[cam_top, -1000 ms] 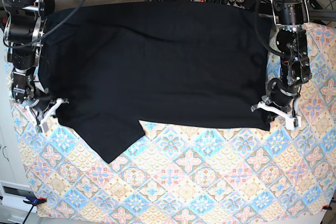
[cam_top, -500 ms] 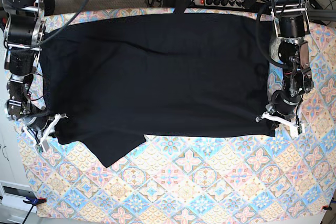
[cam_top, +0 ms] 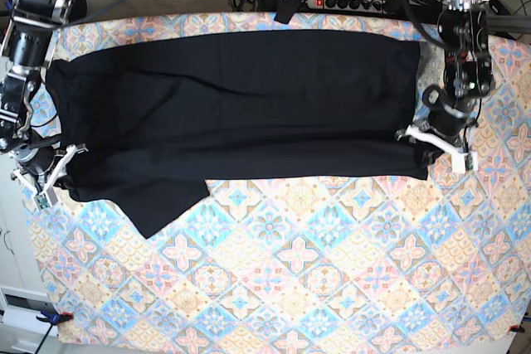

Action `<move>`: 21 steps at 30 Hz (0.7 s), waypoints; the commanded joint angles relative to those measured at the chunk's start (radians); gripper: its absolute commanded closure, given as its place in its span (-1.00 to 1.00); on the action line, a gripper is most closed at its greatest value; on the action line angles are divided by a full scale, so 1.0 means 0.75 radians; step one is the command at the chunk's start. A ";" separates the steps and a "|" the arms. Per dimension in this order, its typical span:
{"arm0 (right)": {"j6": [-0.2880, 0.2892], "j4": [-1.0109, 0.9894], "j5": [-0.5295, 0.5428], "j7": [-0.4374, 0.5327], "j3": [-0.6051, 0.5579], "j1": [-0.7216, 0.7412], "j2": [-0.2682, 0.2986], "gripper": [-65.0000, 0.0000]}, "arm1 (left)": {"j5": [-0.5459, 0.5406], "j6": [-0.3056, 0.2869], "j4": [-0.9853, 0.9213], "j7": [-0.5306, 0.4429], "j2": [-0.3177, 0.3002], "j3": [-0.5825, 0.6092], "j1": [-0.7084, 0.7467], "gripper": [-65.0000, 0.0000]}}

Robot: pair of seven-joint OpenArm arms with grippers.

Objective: Fold the T-shirt properly
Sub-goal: 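Fold the grasped side edges over toward the shoulder edge with both grippers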

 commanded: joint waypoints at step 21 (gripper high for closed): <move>-0.008 0.266 -0.001 0.011 0.159 -0.437 0.034 0.96 | 0.115 -0.002 0.029 -0.034 -0.027 -0.007 0.292 1.00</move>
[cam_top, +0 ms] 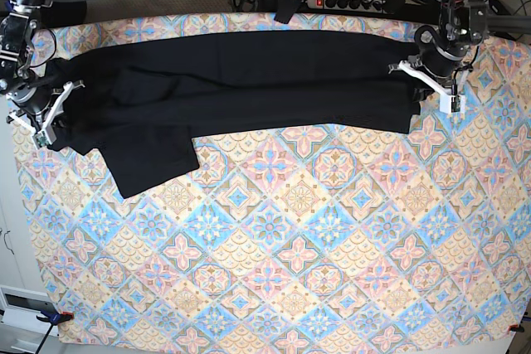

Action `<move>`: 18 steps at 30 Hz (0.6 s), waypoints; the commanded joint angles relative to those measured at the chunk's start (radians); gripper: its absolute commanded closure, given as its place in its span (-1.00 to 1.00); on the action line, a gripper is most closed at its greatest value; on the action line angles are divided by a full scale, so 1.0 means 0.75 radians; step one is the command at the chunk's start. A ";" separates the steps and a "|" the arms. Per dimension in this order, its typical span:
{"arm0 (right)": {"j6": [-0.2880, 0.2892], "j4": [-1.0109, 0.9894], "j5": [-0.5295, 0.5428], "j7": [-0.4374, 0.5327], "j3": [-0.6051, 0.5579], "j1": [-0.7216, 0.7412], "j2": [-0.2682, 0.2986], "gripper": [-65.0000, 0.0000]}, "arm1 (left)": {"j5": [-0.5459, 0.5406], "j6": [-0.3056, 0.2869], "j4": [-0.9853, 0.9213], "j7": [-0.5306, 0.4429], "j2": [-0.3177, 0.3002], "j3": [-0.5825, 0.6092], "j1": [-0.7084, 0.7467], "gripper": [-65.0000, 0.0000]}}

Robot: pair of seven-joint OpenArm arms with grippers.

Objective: Fold the T-shirt properly
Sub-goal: 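Fold the grasped side edges over toward the shoulder edge with both grippers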

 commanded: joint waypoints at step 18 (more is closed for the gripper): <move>-0.010 0.047 0.006 -0.082 0.160 0.014 0.022 0.35 | 0.037 0.007 -0.080 0.140 -0.022 0.007 -0.109 -0.18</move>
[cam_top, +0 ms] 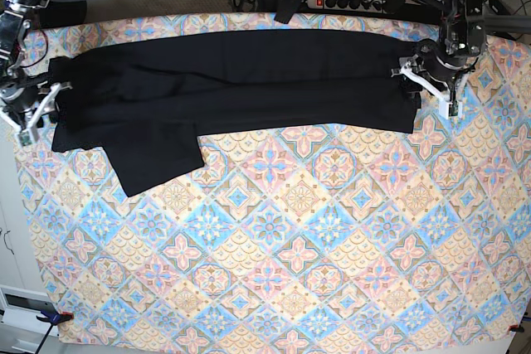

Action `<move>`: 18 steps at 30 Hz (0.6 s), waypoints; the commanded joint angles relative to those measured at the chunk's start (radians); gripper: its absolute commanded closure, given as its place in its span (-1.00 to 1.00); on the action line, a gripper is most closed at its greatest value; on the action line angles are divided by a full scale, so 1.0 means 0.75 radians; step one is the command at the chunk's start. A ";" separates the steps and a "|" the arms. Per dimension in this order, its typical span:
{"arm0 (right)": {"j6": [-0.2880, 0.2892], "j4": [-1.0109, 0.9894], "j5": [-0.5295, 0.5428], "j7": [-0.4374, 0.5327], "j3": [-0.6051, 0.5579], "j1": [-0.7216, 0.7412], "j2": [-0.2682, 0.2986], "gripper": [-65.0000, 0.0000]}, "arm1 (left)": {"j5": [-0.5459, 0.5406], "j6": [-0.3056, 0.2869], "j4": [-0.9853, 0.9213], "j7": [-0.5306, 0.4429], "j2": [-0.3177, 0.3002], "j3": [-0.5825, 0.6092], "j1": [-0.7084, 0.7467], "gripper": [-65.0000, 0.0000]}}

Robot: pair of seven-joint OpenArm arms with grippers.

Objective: Fold the T-shirt properly
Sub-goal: 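Fold the grasped side edges over toward the shoulder edge with both grippers, then regrasp the folded shirt's ends with both grippers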

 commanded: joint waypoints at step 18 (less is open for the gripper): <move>-0.005 0.127 0.006 -0.135 -0.389 0.395 -0.106 0.34 | -0.485 -0.005 0.168 0.081 -0.005 -0.225 -0.004 -0.38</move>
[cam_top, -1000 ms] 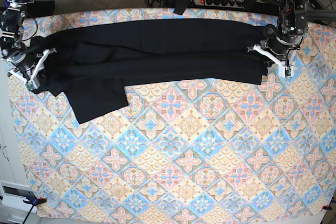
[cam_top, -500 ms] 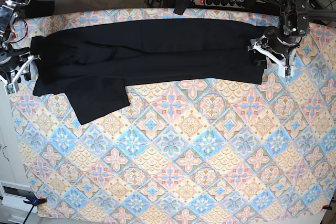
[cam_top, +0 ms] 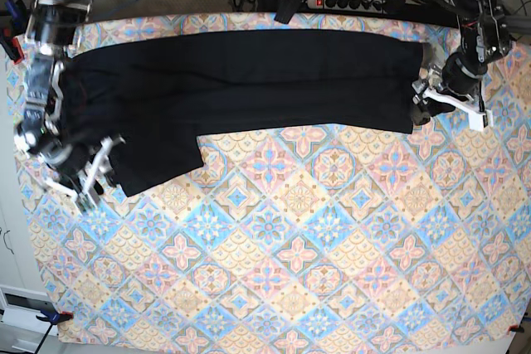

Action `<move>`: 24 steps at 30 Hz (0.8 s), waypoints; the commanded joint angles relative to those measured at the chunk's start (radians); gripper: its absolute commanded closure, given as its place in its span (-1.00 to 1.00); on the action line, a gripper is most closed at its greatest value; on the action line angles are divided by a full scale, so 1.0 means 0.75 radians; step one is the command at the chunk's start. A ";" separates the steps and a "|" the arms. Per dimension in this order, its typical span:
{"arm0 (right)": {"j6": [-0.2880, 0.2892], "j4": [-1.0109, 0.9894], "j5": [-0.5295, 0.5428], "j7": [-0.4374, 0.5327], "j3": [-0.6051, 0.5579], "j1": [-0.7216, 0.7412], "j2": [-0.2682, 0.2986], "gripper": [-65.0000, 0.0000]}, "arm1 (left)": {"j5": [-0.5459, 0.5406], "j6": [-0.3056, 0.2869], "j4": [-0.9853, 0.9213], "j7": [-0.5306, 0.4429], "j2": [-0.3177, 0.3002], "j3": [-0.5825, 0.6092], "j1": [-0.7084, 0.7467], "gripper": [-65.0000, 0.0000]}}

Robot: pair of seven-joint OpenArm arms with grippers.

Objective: Fold the T-shirt properly
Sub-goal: 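Regrasp the folded shirt's ends with both grippers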

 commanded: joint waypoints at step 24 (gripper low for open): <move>-0.027 -0.981 -0.017 0.351 -0.148 0.396 0.038 0.16 | -0.064 -0.010 0.027 -0.021 -0.014 -0.002 0.001 -0.38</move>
